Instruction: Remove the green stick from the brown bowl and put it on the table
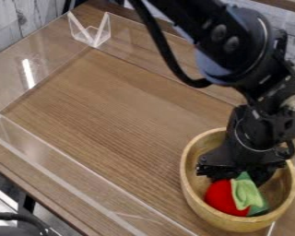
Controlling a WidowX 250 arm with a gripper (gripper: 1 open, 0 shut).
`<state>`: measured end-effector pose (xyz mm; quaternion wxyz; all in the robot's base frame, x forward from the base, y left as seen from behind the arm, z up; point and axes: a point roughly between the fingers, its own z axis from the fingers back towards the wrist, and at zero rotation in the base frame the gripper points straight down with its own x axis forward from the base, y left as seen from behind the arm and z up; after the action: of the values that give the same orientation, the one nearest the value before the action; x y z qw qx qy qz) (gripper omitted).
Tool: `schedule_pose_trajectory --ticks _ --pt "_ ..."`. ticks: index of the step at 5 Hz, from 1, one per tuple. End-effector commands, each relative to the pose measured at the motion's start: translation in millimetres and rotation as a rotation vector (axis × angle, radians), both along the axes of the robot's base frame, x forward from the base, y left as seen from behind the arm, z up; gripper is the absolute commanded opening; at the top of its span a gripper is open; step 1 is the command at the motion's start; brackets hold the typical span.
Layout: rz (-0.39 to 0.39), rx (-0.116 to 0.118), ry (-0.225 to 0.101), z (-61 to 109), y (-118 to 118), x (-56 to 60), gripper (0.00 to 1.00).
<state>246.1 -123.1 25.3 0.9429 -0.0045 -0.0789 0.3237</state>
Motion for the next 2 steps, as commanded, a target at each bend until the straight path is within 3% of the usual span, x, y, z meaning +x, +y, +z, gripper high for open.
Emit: schedule_pose_trajectory --ticks 1,2 --pt "-0.006 0.003 -0.008 3.4 -3.2 -1.9 0.0" --pt "0.0 0.012 -0.006 4.7 -3.5 -3.7 0.0"
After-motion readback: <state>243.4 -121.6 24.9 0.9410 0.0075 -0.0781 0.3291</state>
